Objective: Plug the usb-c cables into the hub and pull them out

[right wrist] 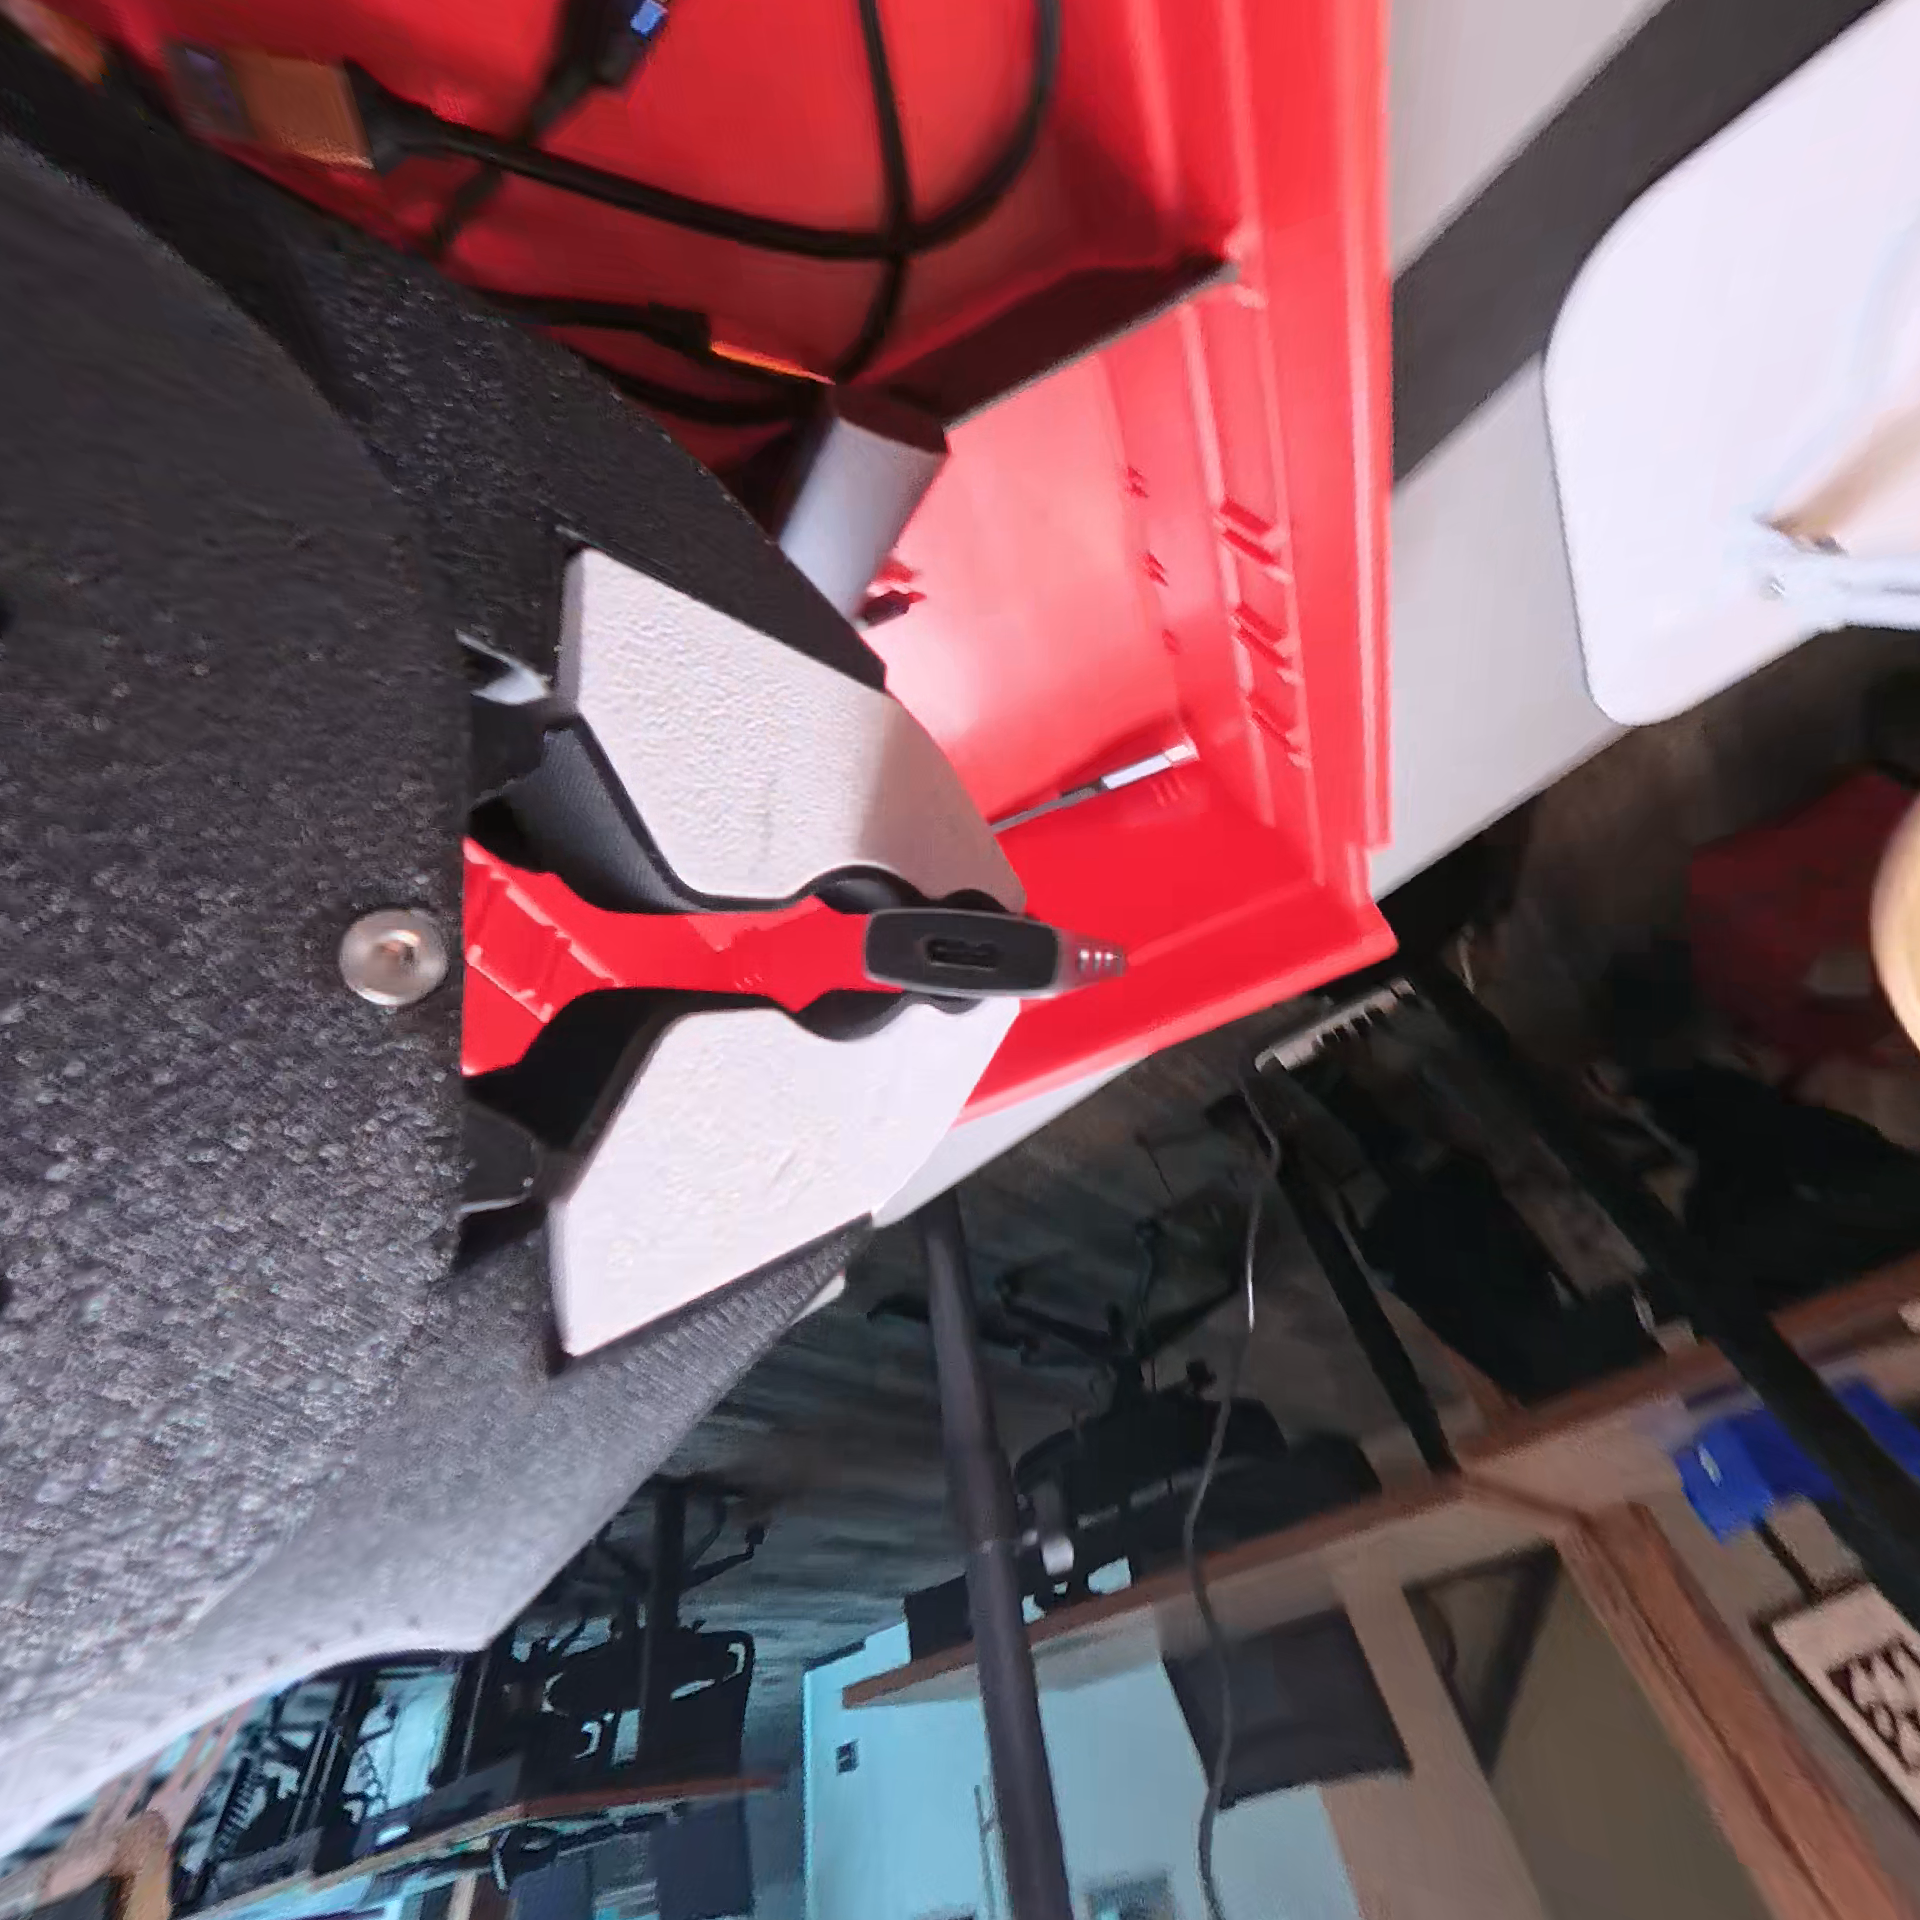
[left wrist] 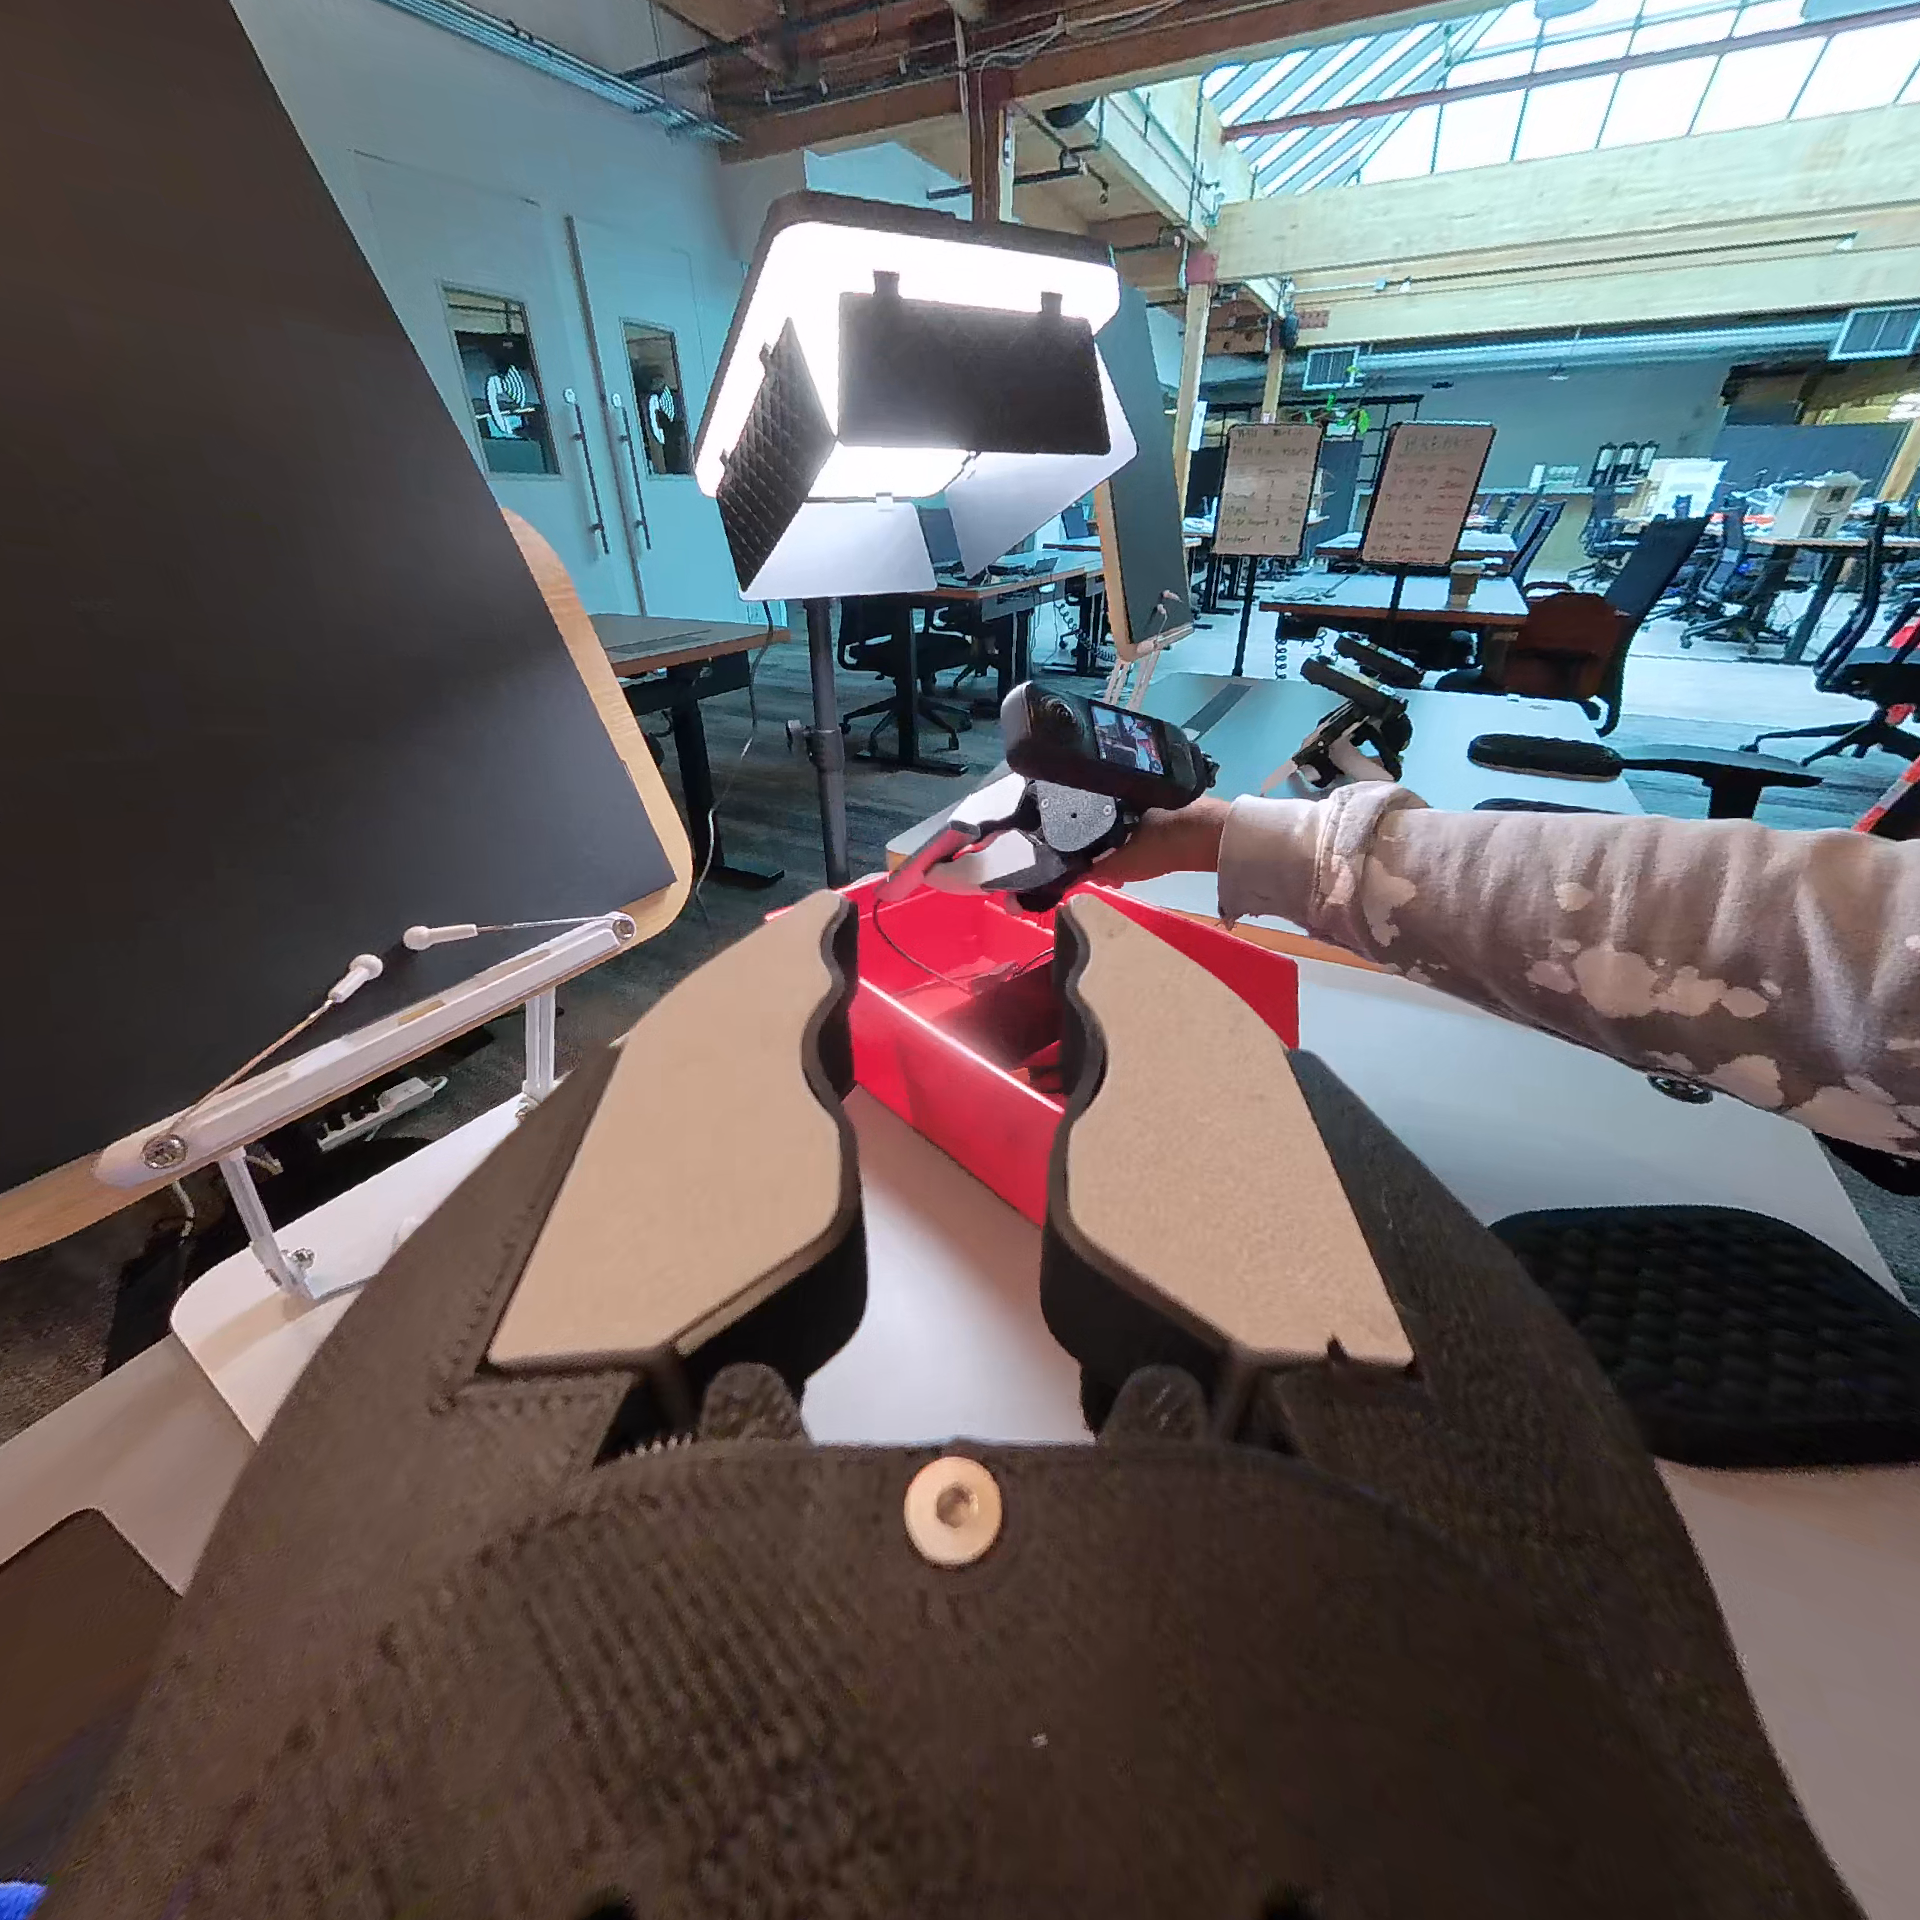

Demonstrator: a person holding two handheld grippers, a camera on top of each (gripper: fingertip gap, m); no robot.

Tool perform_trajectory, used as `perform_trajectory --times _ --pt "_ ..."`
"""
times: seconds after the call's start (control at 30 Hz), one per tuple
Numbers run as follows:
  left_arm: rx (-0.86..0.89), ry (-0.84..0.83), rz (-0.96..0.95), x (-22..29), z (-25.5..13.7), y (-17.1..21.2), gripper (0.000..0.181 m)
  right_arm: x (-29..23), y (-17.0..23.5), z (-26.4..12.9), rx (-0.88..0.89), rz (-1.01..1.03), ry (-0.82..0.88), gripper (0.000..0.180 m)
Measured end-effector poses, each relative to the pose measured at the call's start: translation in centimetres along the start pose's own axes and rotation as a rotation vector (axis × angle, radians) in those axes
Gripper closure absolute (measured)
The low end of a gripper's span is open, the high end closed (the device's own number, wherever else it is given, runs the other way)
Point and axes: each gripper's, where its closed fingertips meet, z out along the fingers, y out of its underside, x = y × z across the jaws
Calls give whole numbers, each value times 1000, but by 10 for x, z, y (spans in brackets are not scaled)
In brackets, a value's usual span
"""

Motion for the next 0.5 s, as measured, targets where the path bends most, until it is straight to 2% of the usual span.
perform_trajectory --times 0.1,0.23,0.33,0.5 --pt "-29 -5 14 0 2 5 145 -24 15 -2 -92 -29 -158 169" --pt "-181 -18 2 -3 3 27 147 -30 54 -22 -314 -25 -306 137" --pt "-335 -56 1 -11 -2 51 146 0 80 -43 -407 -86 -225 134" --pt "-522 -163 33 -37 -26 79 143 34 76 -79 -301 -59 -92 137"
